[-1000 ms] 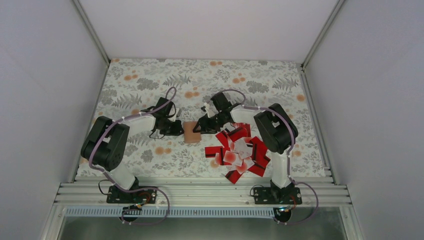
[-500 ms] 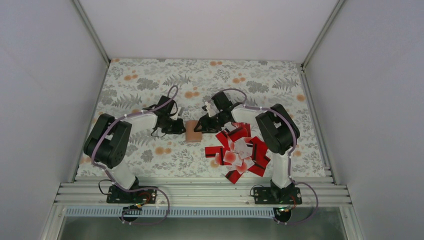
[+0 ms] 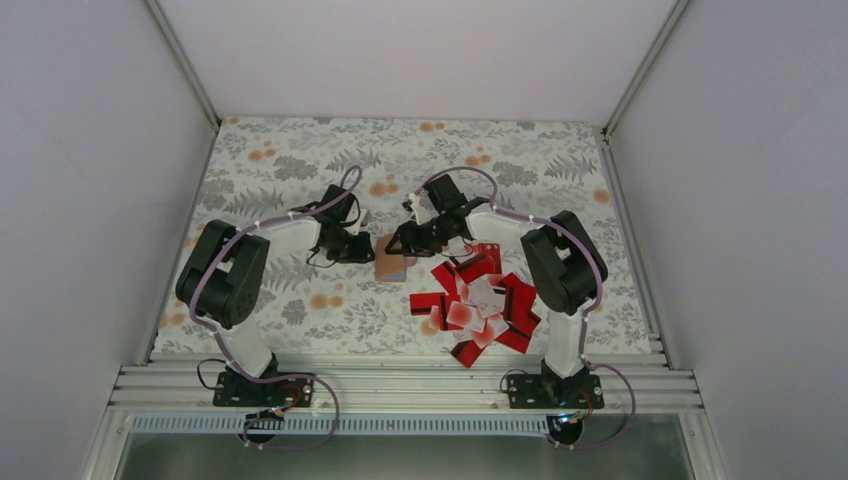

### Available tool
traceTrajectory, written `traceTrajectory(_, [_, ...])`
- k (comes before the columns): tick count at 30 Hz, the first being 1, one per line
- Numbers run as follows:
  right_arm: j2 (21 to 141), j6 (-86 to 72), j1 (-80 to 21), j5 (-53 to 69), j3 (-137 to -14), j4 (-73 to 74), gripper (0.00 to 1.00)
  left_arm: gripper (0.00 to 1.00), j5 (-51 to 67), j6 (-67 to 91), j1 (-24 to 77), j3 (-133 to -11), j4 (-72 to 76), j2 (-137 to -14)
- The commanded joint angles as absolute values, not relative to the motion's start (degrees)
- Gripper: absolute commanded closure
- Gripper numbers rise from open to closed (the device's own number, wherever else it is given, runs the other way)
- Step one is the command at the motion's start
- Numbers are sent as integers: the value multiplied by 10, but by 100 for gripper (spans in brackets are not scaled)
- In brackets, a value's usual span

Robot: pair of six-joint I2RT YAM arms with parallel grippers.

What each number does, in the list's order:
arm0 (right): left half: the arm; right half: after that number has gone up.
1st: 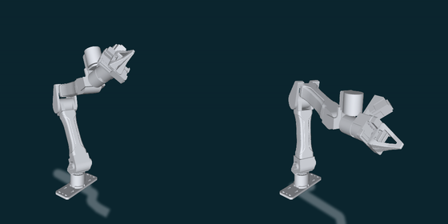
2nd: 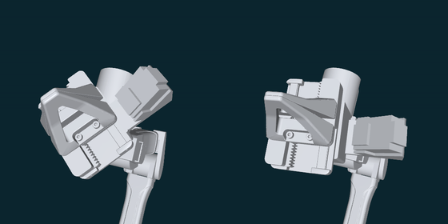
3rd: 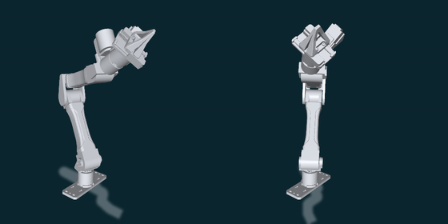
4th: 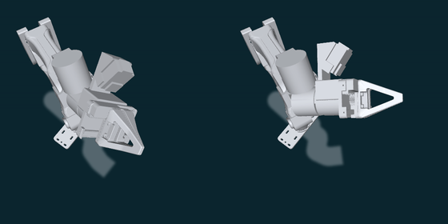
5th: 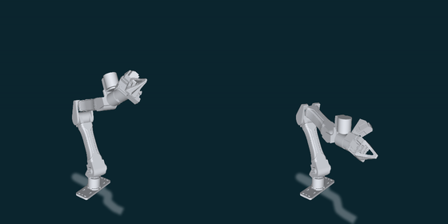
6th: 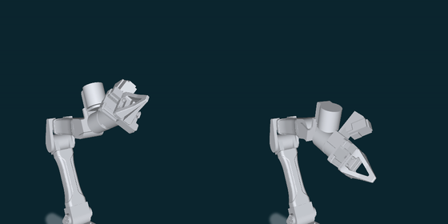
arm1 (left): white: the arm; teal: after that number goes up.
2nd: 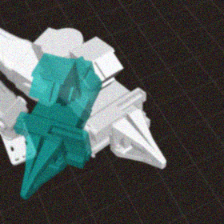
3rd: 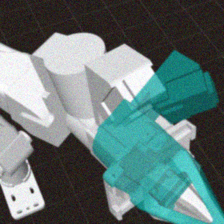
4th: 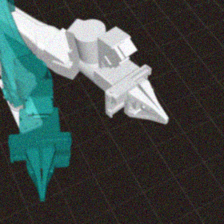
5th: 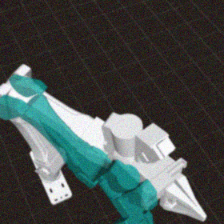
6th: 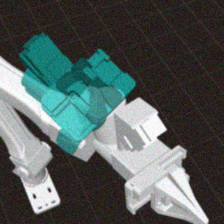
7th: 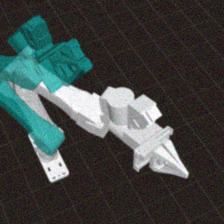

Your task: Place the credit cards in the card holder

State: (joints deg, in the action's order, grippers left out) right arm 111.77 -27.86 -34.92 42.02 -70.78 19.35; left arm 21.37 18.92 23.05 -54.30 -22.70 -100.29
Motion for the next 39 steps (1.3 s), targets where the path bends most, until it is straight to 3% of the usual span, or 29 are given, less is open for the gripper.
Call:
traceTrajectory(1, [1096,-269,-353,442,-730,190,49,75,169,176,231,-565,-271,-983])
traceTrajectory(9, [1121,-253,-368,480,-761,184,49,70,145,168,208,-578,-318,-933])
traceTrajectory(25, [1228,-251,-407,501,-862,188,48,69,178,167,146,-545,-374,-801])
traceTrajectory(39, [1293,-276,-416,462,-930,227,49,69,299,186,107,-482,-304,-785])
